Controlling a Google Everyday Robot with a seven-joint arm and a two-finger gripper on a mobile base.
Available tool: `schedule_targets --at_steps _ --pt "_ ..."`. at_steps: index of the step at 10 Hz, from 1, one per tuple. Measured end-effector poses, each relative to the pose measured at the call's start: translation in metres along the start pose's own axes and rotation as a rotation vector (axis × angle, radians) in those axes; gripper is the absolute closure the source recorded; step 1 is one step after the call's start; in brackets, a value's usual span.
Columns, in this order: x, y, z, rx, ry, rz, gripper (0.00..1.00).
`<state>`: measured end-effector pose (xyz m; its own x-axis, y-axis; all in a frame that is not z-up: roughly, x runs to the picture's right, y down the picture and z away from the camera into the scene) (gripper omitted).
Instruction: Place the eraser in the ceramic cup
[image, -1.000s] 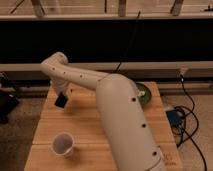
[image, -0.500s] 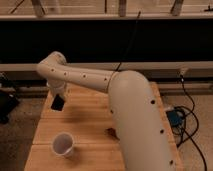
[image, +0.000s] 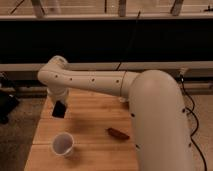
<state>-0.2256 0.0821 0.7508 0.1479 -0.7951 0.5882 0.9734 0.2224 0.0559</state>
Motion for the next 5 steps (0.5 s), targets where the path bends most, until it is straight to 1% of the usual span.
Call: schedule_targets --at_steps 1,2,5 --pt "-0.012 0.01 -0.014 0.004 0.003 -0.021 1.0" --pt "-0.018 0.016 -0.022 0.006 0.005 -0.031 1.0" --pt "-0.038 0.026 -0.039 0.01 0.008 -0.08 1.0"
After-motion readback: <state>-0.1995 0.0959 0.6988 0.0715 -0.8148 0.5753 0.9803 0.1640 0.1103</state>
